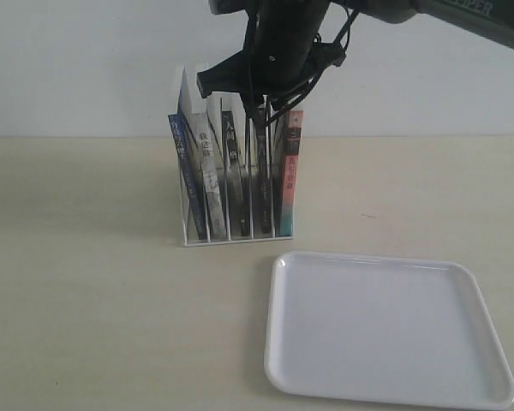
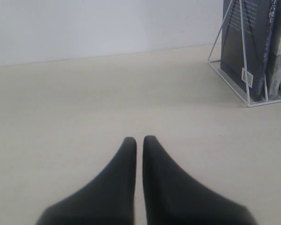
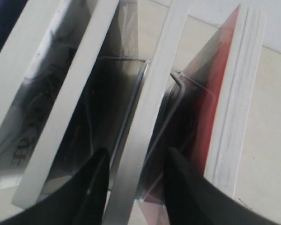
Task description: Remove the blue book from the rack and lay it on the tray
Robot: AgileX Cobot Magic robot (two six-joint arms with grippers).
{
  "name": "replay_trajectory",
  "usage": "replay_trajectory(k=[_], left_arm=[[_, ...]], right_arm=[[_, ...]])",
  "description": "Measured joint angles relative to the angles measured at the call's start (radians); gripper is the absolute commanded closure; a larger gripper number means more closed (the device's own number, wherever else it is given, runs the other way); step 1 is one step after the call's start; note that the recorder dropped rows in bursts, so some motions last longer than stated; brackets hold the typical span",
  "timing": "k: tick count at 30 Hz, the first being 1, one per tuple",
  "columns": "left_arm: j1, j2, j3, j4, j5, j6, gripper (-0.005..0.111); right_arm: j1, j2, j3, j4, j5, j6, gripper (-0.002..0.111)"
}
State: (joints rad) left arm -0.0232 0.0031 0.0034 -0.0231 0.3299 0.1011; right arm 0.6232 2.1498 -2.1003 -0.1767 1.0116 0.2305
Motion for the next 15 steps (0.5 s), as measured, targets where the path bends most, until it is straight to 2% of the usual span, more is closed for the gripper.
replay_trajectory(k=[8,11,13,15], left_arm=[[0.0,0.0,0.0,0.0,0.0,0.0,0.102],[0.0,0.0,0.0,0.0,0.0,0.0,0.102],[0.0,0.0,0.0,0.0,0.0,0.0,0.102],[0.0,0.0,0.0,0.0,0.0,0.0,0.102]], right_arm=[[-0.015,0.008,0.0,0.008,0.0,0.009,0.072],[-0.015,0.008,0.0,0.01,0.0,0.013,0.088],[-0.015,0.008,0.0,0.01,0.0,0.015,0.105],[-0.016,0.008,0.0,0.01,0.0,0.017,0.108]])
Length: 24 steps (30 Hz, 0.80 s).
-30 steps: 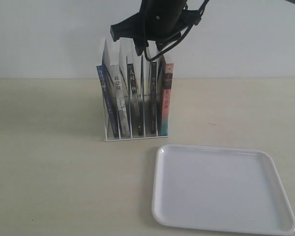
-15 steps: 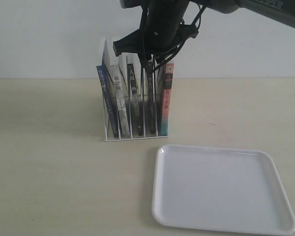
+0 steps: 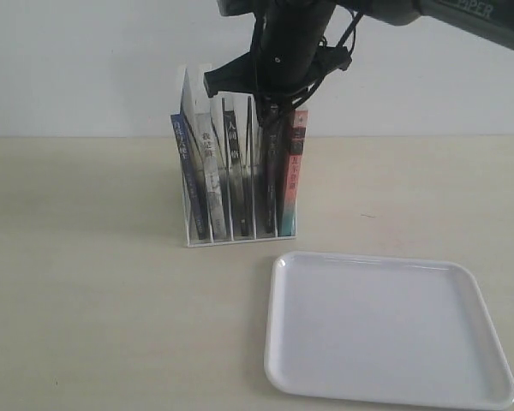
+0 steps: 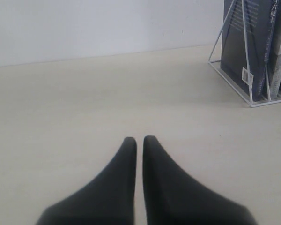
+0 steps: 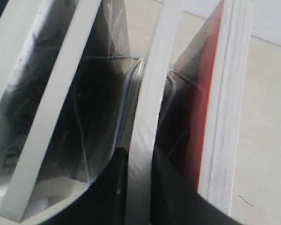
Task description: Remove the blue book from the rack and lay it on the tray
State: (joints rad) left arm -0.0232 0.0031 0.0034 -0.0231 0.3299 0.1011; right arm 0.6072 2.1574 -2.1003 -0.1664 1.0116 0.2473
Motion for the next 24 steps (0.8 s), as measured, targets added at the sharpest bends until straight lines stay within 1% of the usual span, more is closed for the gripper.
replay_trajectory(k=[11,17,24], left_arm=[[0.0,0.0,0.0,0.0,0.0,0.0,0.102],[0.0,0.0,0.0,0.0,0.0,0.0,0.102],[0.0,0.0,0.0,0.0,0.0,0.0,0.102]], right_arm=[[0.0,0.004,-0.017,0.002,0.003,0.0,0.108],[0.0,0.007,-0.136,0.002,0.07,0.0,0.108],[0.0,-0.042,-0.26,-0.005,0.16,0.0,0.108]])
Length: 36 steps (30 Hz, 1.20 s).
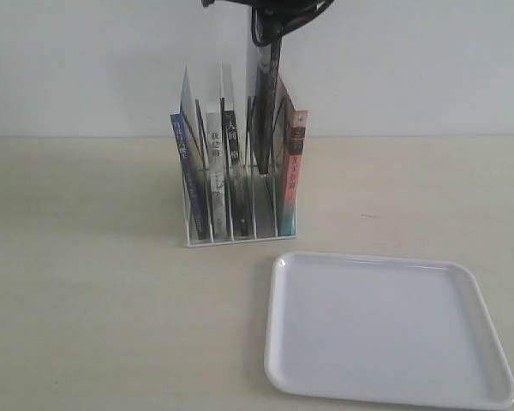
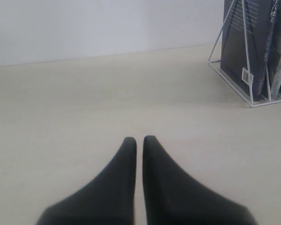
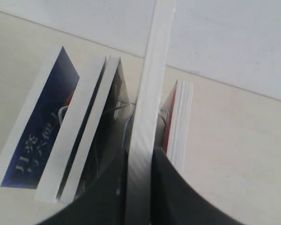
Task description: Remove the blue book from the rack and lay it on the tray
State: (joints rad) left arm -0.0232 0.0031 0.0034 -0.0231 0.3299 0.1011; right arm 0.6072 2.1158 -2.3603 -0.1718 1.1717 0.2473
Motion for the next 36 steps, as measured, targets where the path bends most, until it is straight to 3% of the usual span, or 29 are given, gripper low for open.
replay_trajectory(k=[36], left_arm=[[0.0,0.0,0.0,0.0,0.0,0.0,0.102]], right_arm=[[0.0,0.02,-0.013,-0.002,0.053,0.003,0.108]])
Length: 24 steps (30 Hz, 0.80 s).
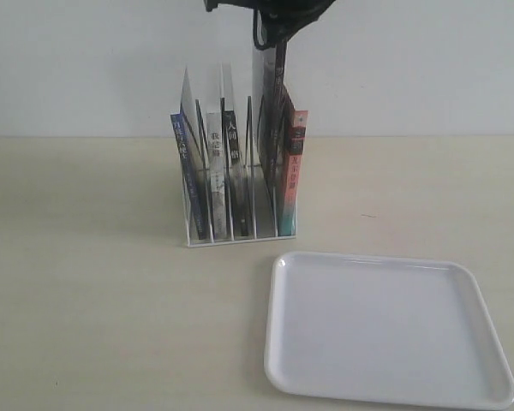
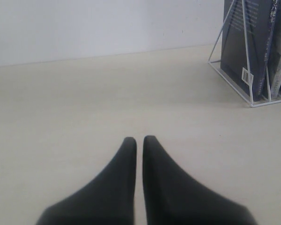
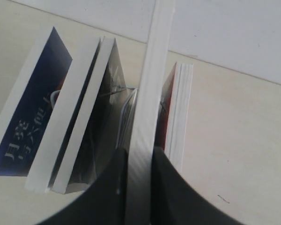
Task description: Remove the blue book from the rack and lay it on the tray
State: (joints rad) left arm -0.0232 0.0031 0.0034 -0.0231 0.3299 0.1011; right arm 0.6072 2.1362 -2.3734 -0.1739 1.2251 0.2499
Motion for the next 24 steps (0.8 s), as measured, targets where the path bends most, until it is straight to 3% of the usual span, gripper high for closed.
replay_trajectory(k=[21,24], left_arm=[[0.0,0.0,0.0,0.0,0.0,0.0,0.102],[0.0,0.0,0.0,0.0,0.0,0.0,0.102]], right_arm=[[0.0,0.146,-0.002,-0.007,-0.015,0.006,0.108],[0.0,0.146,-0.005,-0.007,-0.015,0.008,0.096]])
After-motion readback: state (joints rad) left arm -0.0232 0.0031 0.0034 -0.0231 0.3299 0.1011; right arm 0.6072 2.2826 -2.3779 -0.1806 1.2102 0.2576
